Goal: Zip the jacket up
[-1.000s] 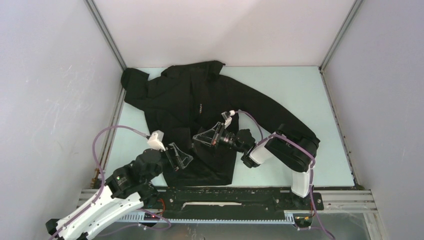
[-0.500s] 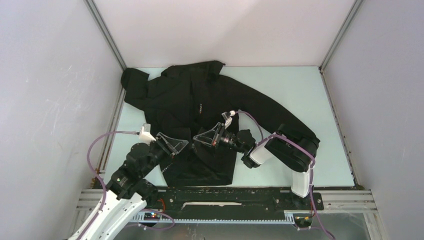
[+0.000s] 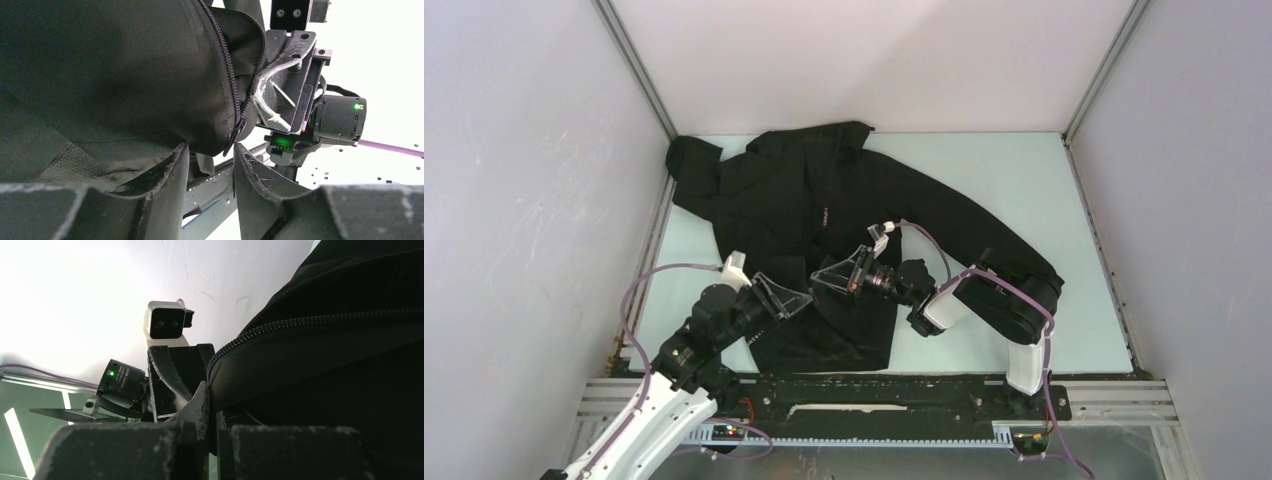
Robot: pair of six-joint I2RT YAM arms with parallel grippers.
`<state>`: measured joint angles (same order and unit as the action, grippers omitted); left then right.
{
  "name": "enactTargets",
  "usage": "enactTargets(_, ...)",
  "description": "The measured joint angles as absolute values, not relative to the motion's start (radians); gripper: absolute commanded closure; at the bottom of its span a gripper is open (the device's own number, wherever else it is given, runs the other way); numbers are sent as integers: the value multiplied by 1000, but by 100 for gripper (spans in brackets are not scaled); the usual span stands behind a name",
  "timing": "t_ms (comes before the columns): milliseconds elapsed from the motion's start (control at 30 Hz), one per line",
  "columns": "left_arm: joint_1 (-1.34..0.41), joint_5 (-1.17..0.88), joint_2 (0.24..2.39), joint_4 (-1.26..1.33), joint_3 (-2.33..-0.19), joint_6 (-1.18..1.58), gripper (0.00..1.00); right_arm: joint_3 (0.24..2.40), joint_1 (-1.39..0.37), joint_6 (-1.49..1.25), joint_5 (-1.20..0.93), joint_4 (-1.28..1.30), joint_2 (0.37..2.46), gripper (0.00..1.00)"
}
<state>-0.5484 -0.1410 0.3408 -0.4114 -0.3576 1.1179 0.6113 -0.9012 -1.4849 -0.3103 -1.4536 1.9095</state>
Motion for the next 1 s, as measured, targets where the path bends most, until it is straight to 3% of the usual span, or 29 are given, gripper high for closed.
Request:
enactTargets(400,-548,-138,355,-405,-355,1097,65,611,-904,-1485,-310,-1454,1909,100)
enactTargets(867,-547,-136,390,-403,-356,1025,100,610,-917,-1473,-311,-1452,1909,100)
enactTargets(1000,-547,-139,383,-403,-356,1002,100,610,-917,-1464,-311,-1451,1909,100)
